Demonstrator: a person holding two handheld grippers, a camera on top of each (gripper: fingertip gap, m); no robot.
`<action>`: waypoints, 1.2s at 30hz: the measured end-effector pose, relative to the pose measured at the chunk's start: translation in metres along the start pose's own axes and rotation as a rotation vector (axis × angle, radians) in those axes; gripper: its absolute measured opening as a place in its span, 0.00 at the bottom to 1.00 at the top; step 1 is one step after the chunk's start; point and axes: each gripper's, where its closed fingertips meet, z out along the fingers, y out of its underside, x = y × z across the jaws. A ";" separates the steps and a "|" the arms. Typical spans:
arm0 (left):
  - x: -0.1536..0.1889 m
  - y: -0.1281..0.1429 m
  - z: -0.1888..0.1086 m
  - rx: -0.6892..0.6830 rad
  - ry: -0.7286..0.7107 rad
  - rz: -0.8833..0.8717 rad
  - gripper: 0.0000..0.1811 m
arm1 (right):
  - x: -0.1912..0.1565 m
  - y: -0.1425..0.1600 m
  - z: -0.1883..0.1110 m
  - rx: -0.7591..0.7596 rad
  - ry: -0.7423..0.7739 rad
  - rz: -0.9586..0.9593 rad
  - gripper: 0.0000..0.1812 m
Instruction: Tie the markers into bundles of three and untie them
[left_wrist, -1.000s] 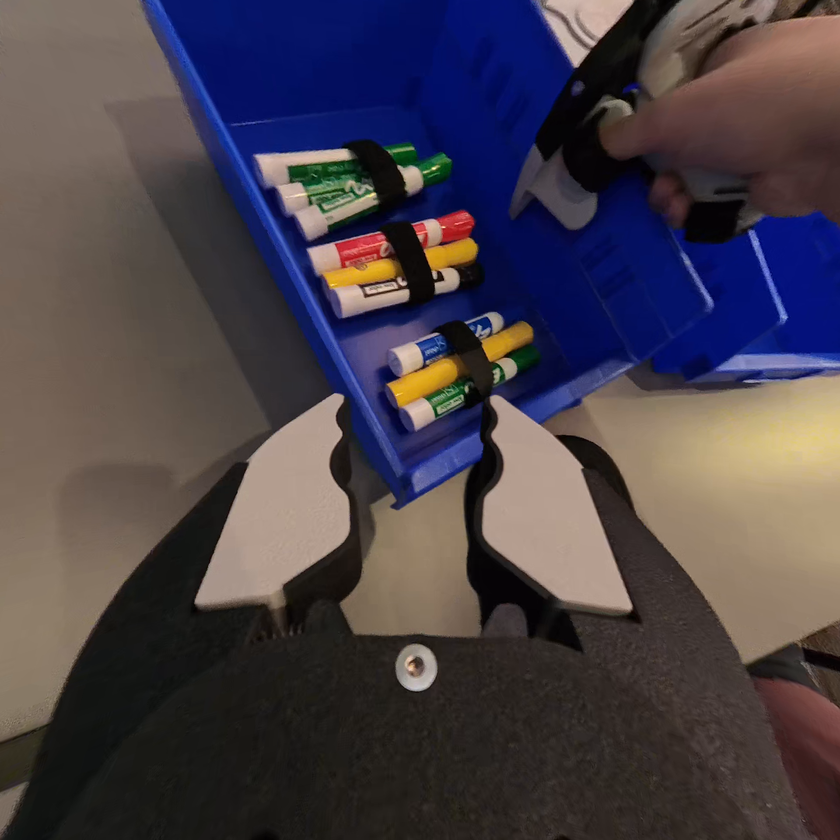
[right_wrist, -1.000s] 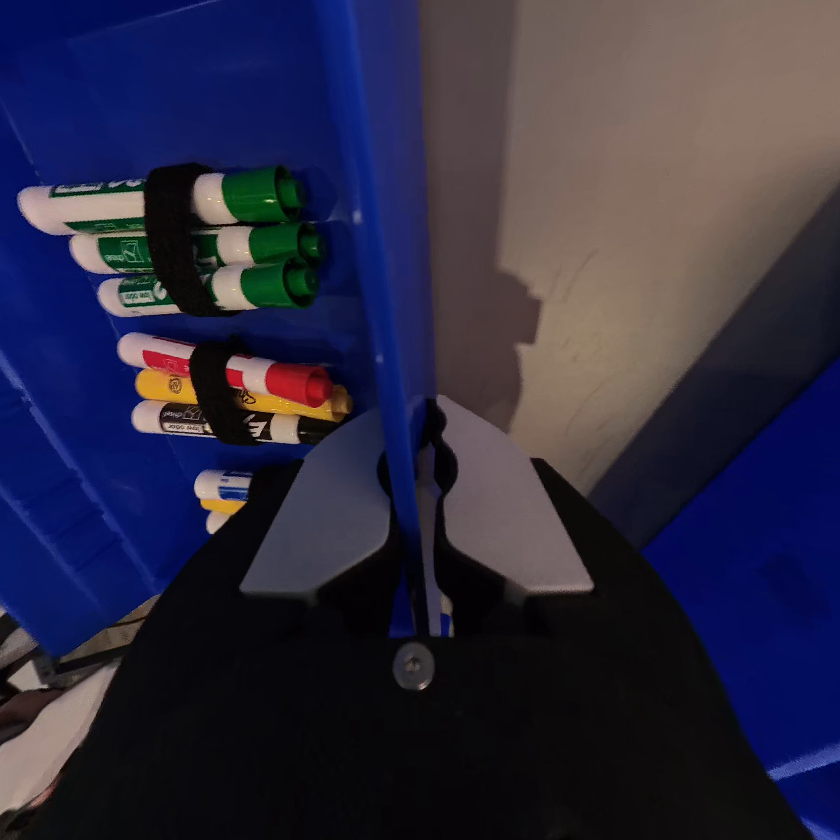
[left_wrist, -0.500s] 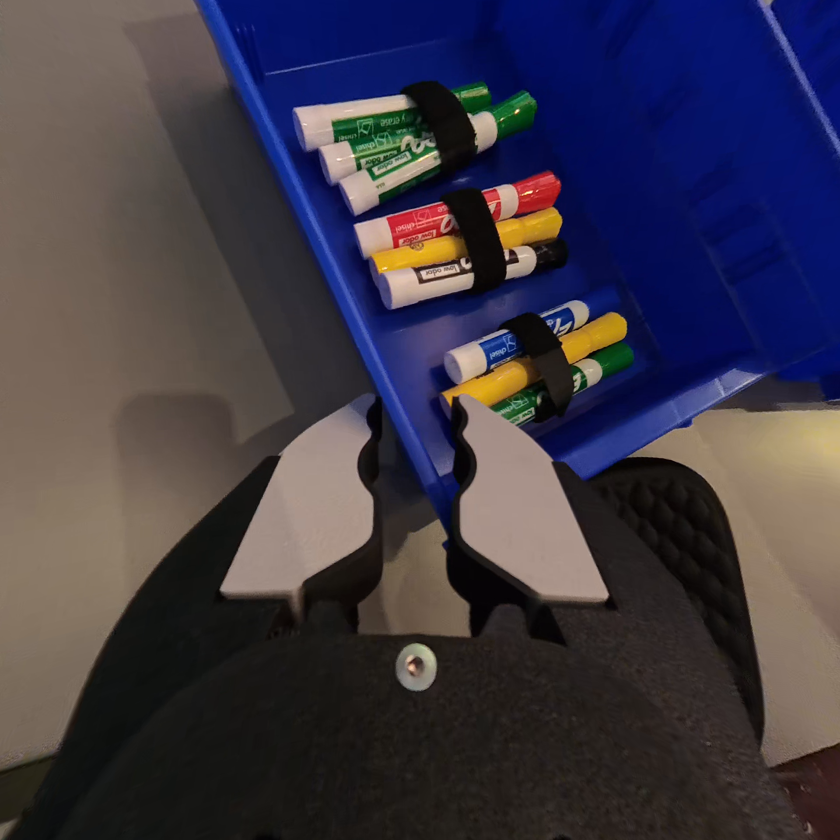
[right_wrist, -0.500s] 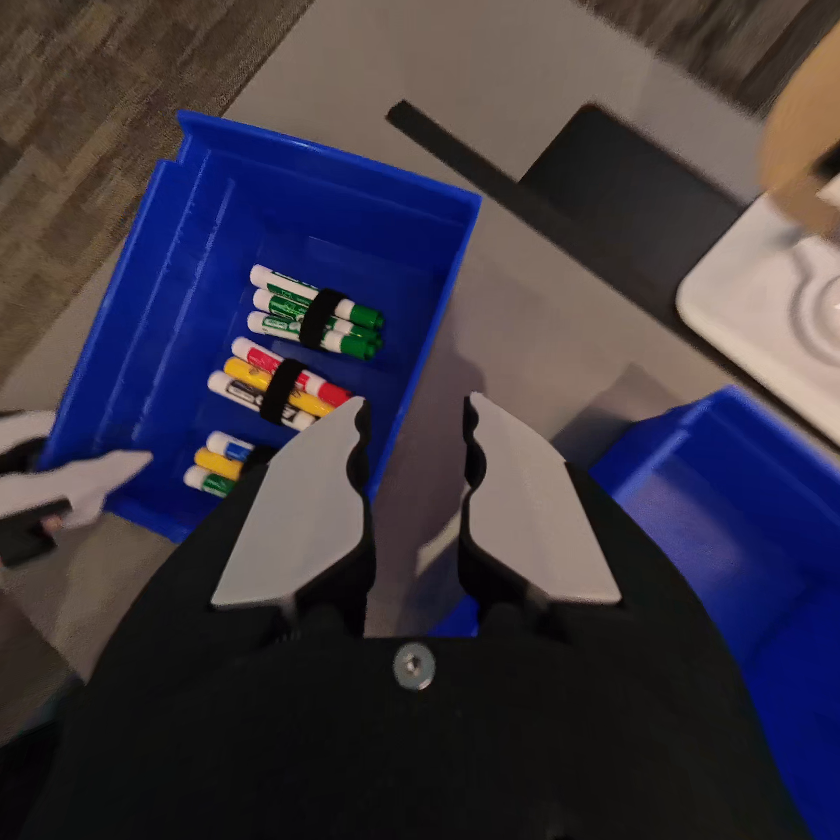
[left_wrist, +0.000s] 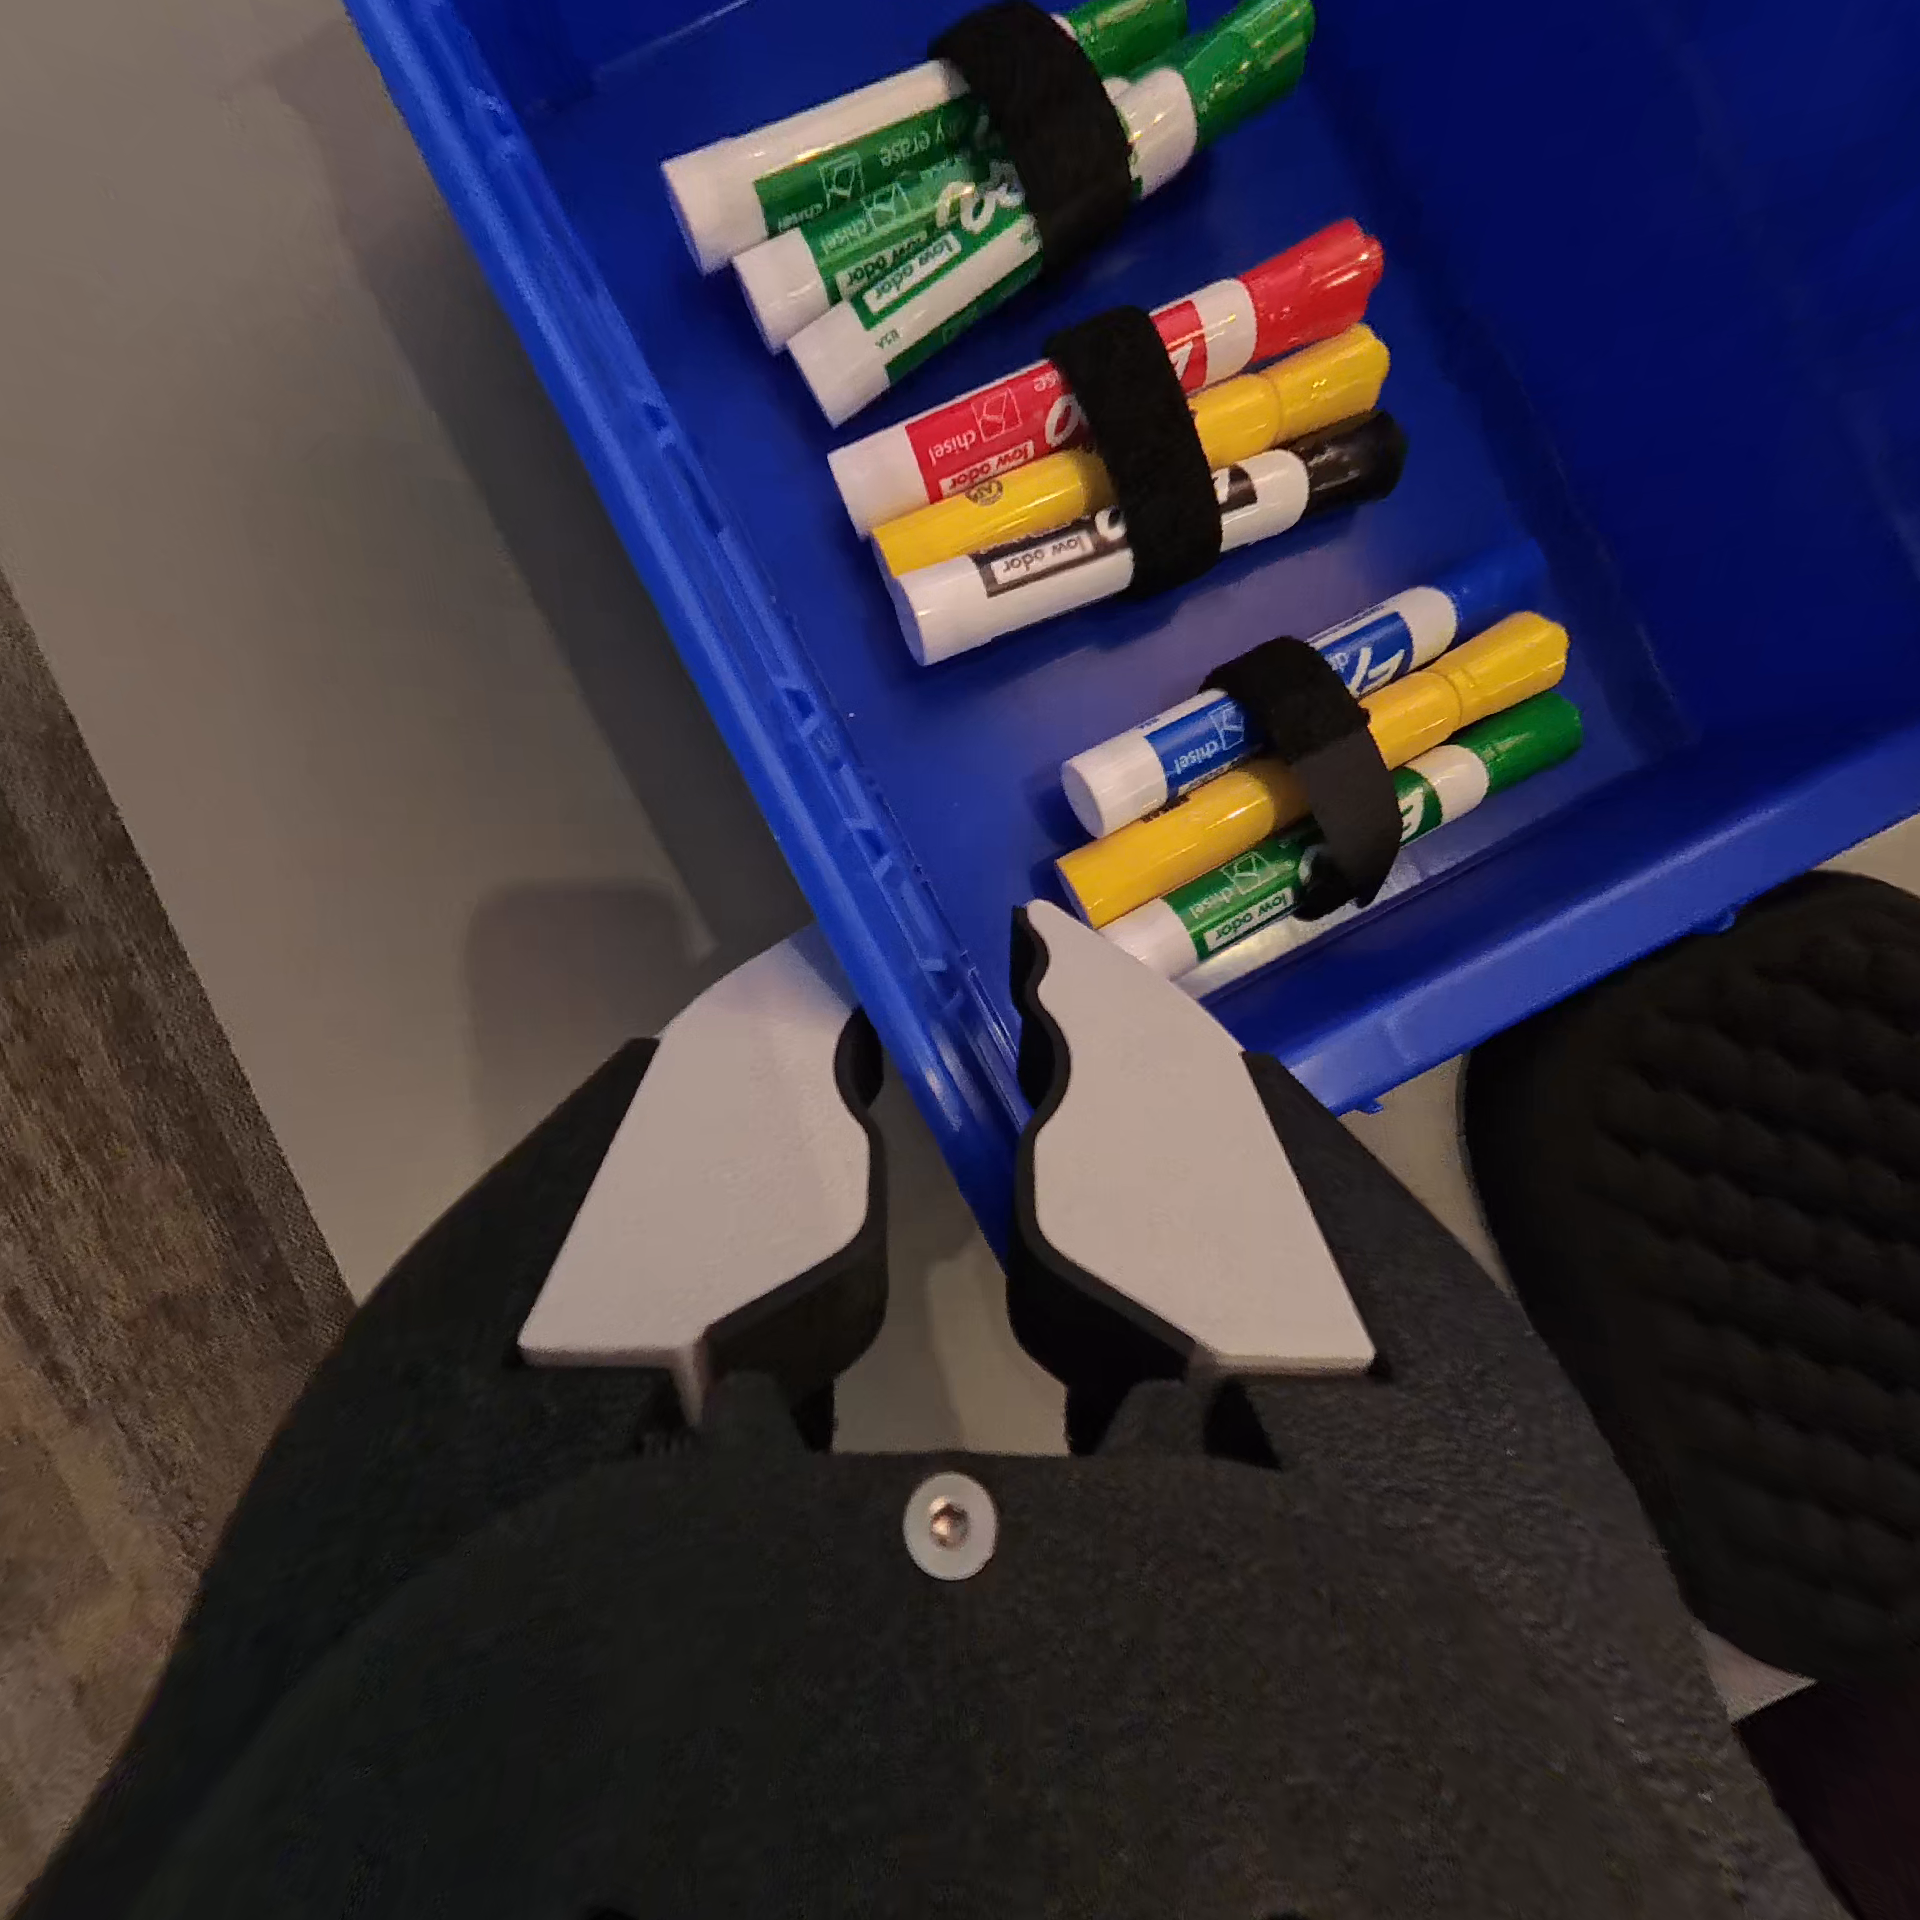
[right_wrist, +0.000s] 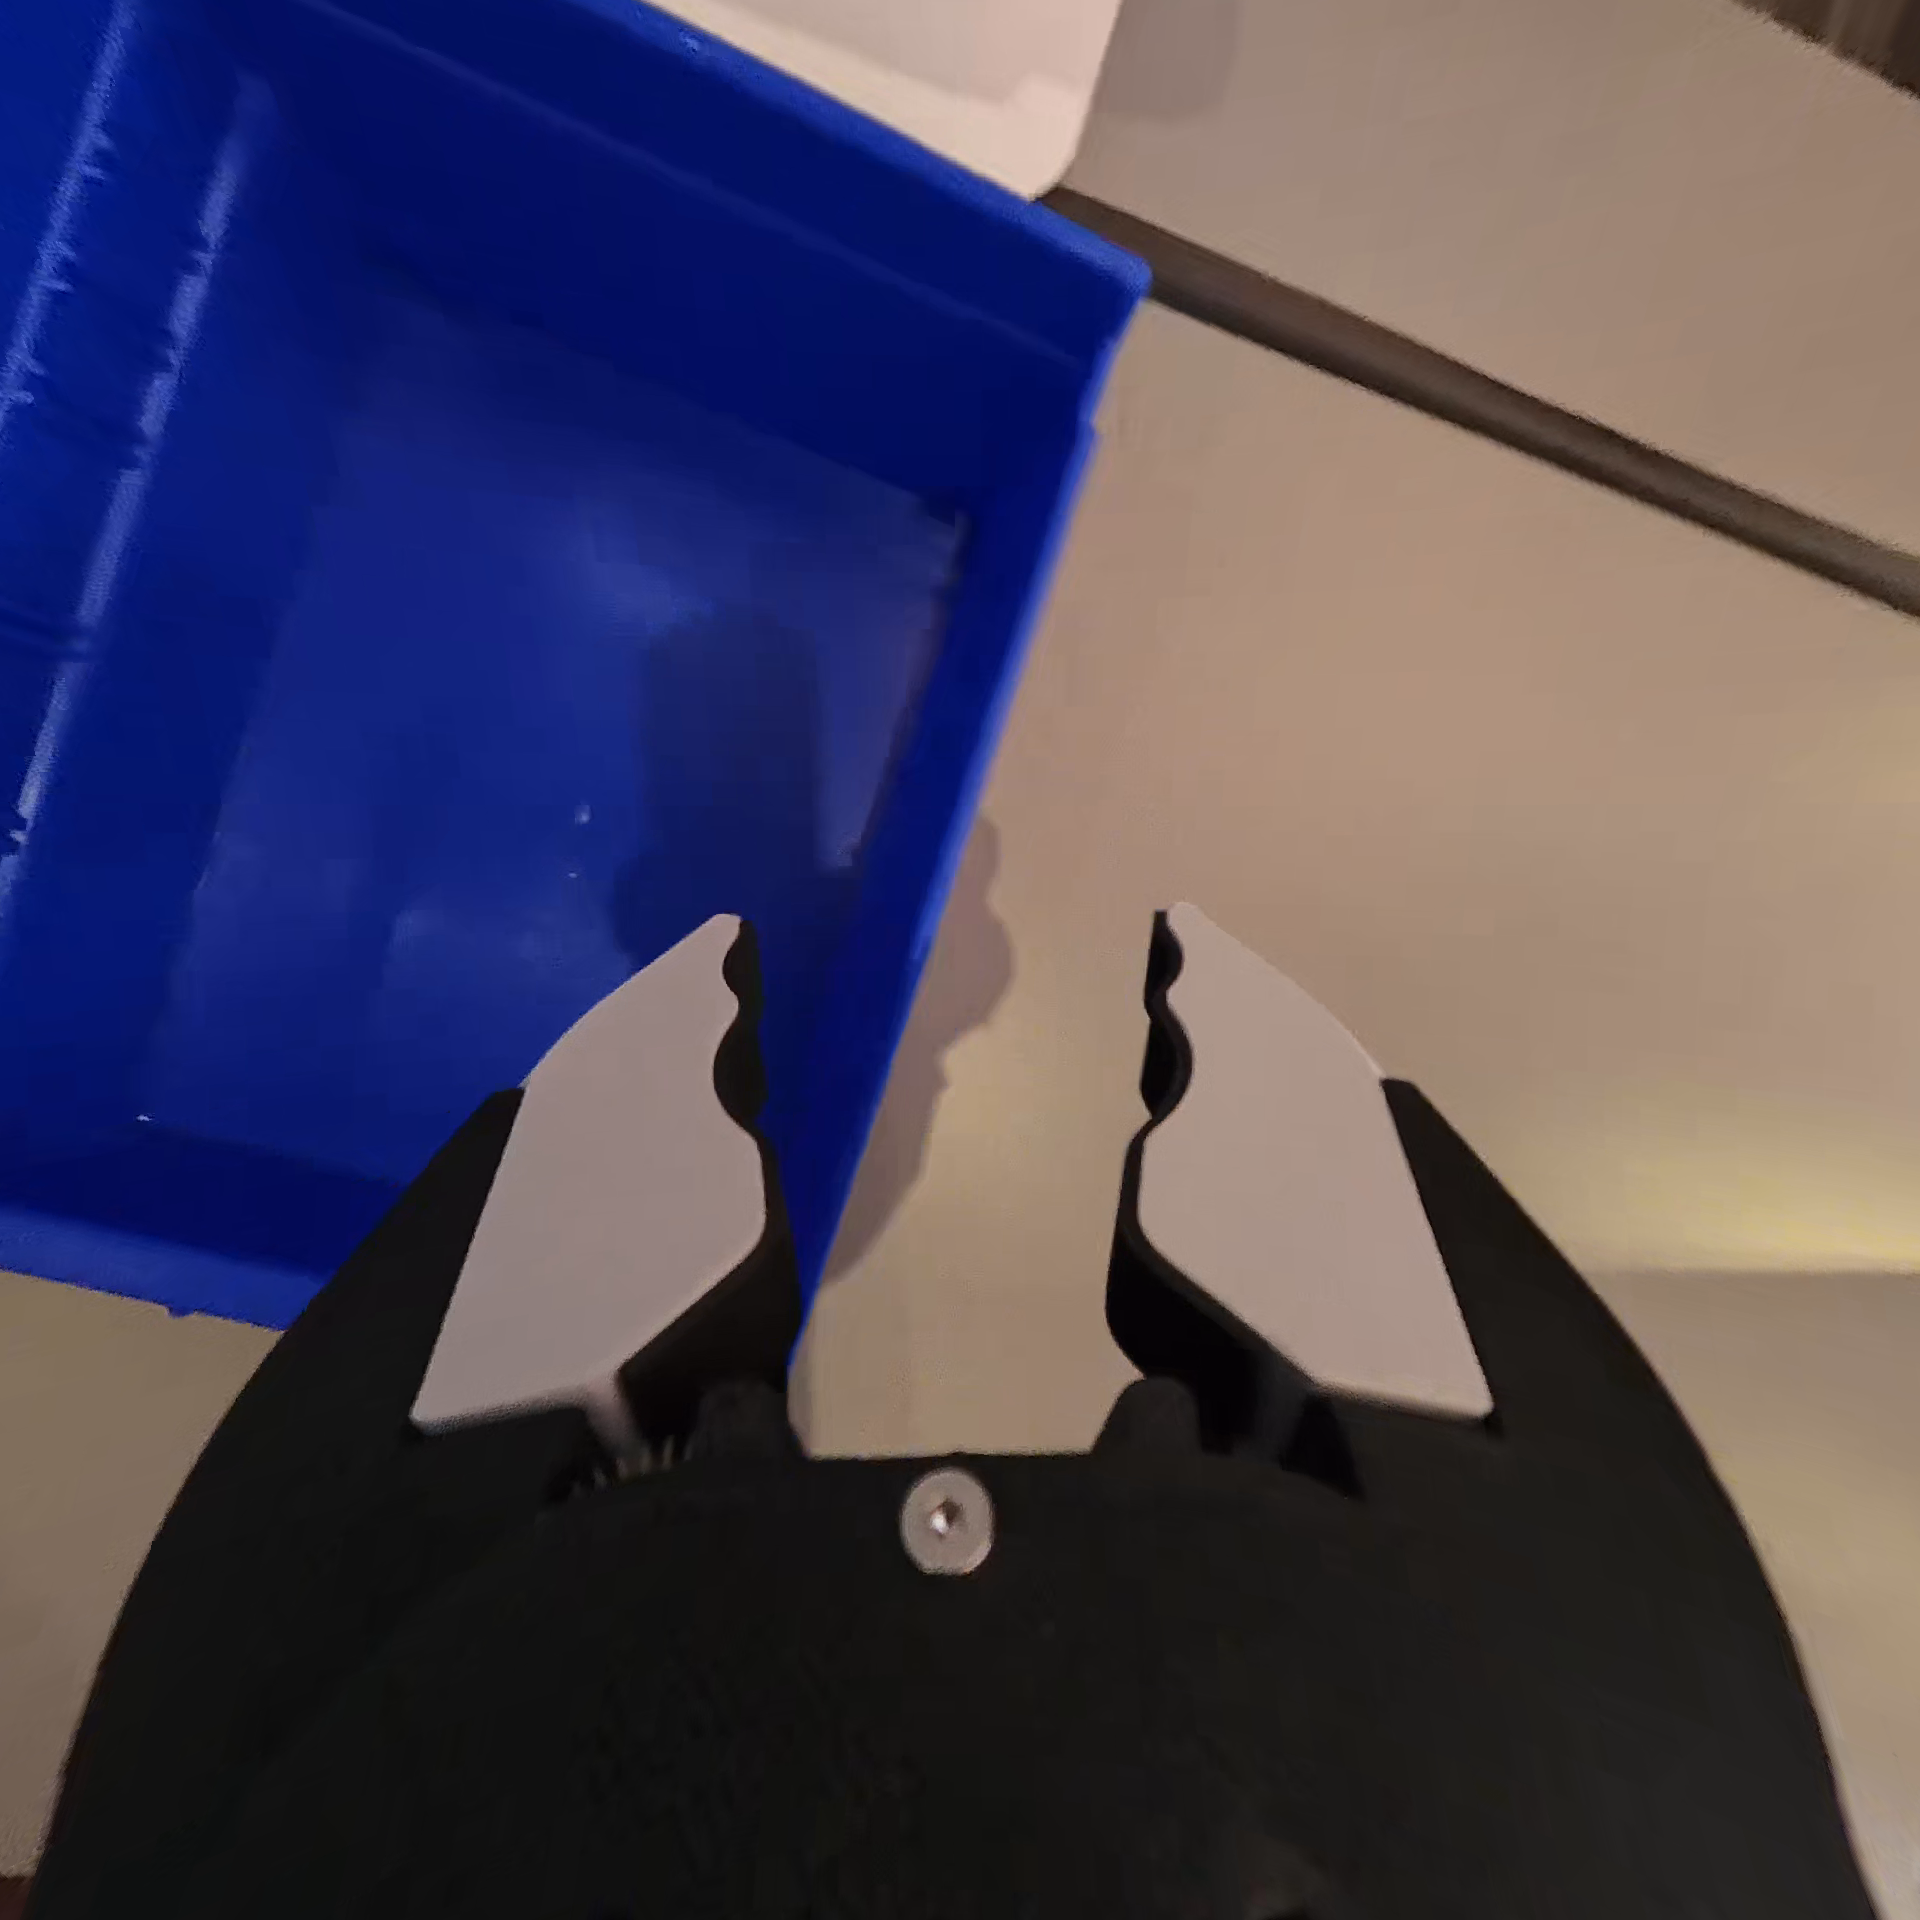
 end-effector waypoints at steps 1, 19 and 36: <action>-0.002 -0.002 0.001 -0.007 0.006 0.009 0.11 | 0.004 0.006 0.003 -0.001 -0.021 0.026 0.40; 0.004 -0.027 -0.007 0.118 0.063 -0.219 0.19 | -0.013 0.046 0.064 -0.268 -0.192 0.015 0.05; 0.026 -0.037 -0.085 0.275 -0.005 -0.224 0.21 | 0.144 0.099 0.060 -0.278 -0.225 0.190 0.04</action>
